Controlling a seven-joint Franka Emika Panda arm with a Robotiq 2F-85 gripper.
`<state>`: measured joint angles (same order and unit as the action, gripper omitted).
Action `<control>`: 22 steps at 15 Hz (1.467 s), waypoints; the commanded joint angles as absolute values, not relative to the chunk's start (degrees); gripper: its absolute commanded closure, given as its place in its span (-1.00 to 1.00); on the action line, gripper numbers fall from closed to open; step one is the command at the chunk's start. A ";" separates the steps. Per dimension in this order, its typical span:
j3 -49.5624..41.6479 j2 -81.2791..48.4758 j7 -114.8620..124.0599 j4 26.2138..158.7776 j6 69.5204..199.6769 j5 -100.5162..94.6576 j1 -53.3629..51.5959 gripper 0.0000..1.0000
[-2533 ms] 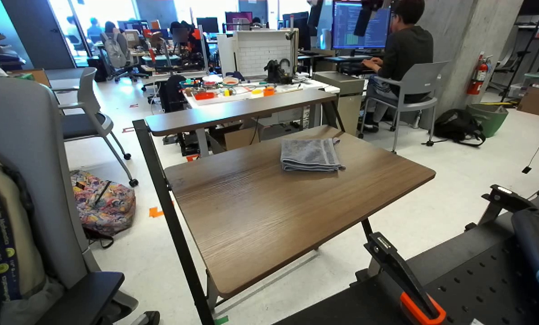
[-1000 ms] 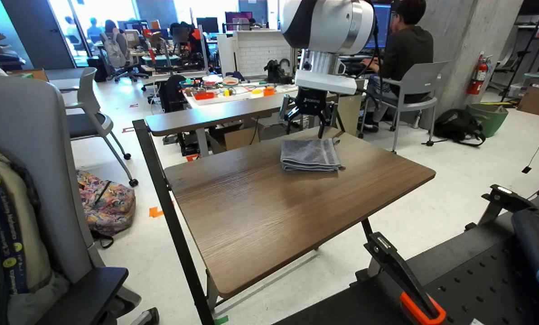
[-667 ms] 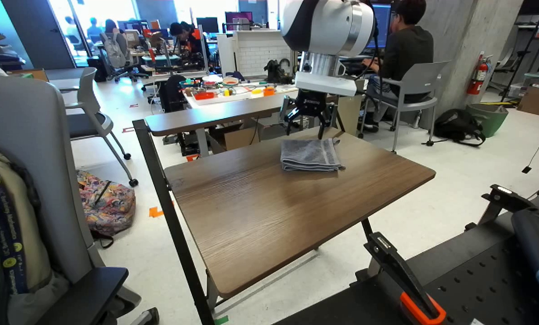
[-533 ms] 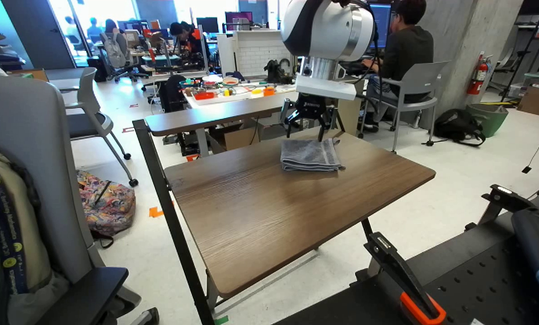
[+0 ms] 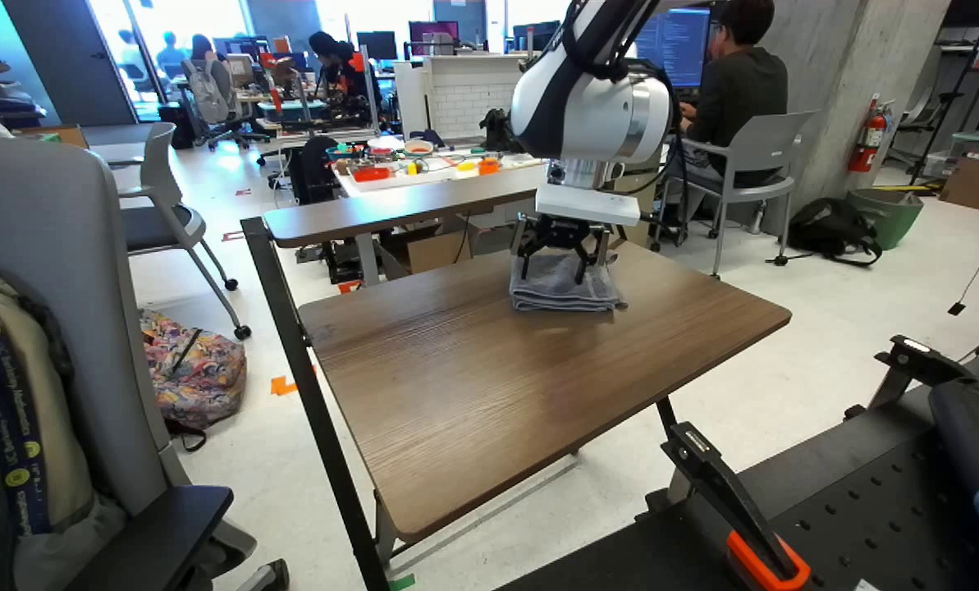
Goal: Slide the grey towel slightly to the left.
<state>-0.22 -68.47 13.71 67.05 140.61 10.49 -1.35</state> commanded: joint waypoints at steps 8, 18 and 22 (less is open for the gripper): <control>-3.79 -68.78 16.63 70.58 142.47 4.88 -7.50 -1.00; -5.56 -64.27 20.92 84.04 146.24 -1.63 -17.34 -1.00; -5.72 -59.40 21.00 93.62 149.80 -3.14 -20.25 -1.00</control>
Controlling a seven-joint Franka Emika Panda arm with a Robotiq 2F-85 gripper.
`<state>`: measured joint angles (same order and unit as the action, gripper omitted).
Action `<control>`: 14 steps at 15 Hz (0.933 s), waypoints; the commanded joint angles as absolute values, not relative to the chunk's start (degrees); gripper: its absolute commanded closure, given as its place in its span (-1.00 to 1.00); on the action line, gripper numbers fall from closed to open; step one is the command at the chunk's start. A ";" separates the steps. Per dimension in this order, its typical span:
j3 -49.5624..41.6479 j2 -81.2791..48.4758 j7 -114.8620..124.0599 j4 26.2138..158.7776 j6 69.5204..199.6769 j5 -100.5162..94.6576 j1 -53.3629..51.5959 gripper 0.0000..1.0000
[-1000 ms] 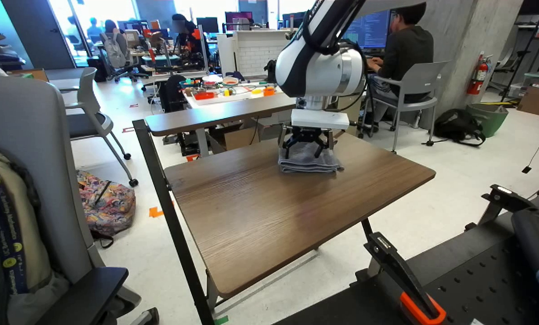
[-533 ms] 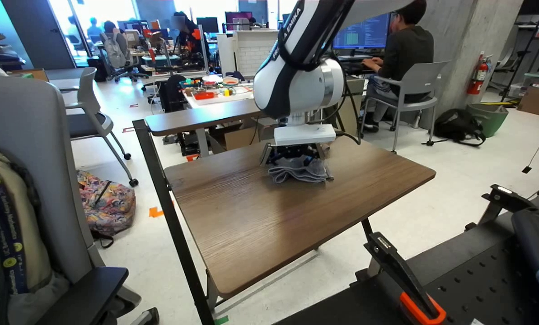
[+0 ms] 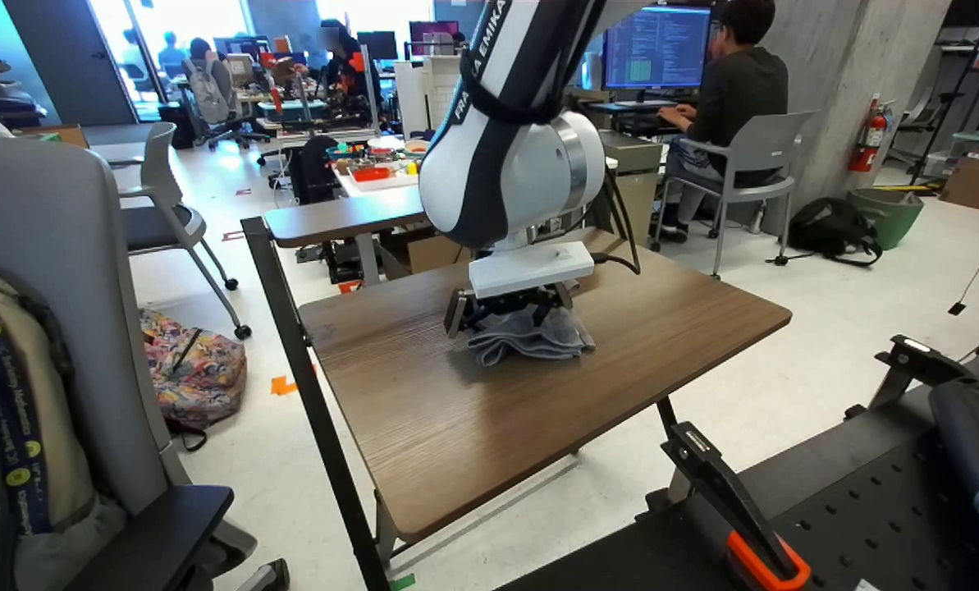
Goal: Slide the grey towel slightly to the left.
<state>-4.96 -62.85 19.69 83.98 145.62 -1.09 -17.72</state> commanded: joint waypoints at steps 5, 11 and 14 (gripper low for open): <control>-6.40 -54.66 20.91 103.83 155.94 -4.27 -23.00 -1.00; -5.67 -49.87 18.95 111.23 157.06 -4.24 -22.51 -1.00; -5.96 -48.02 20.15 112.46 157.38 -3.55 -22.37 -1.00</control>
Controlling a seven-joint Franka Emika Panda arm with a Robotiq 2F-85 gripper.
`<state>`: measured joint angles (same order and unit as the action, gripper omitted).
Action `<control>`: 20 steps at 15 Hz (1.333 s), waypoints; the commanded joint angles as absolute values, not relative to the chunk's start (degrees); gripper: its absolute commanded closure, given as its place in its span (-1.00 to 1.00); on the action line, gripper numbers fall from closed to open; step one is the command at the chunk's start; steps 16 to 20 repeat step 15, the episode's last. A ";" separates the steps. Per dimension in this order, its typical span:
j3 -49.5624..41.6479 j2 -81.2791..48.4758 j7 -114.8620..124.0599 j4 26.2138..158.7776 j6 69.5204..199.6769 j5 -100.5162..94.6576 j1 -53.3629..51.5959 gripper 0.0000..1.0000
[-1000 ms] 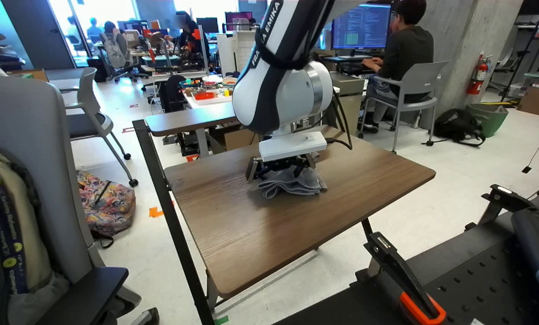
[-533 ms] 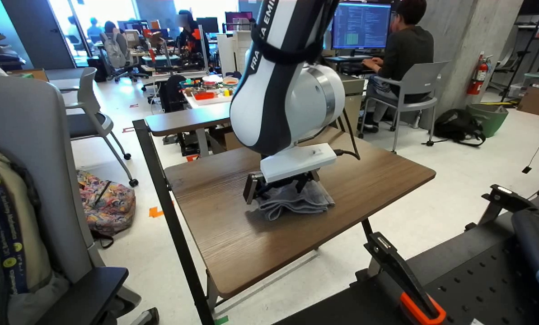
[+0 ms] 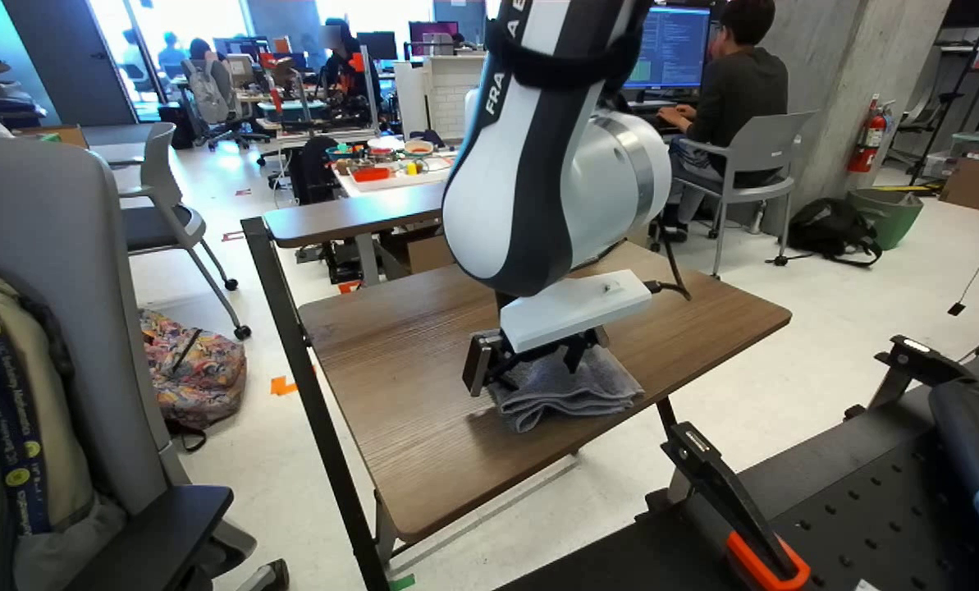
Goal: Slide the grey towel slightly to the left.
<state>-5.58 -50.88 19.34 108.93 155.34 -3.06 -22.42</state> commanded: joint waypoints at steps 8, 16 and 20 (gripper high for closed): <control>-4.98 -37.45 18.23 118.33 156.24 -3.17 -19.02 -1.00; -3.83 -35.02 16.69 119.75 154.86 -3.62 -16.14 -1.00; -3.83 -35.02 16.69 119.75 154.86 -3.62 -16.14 -1.00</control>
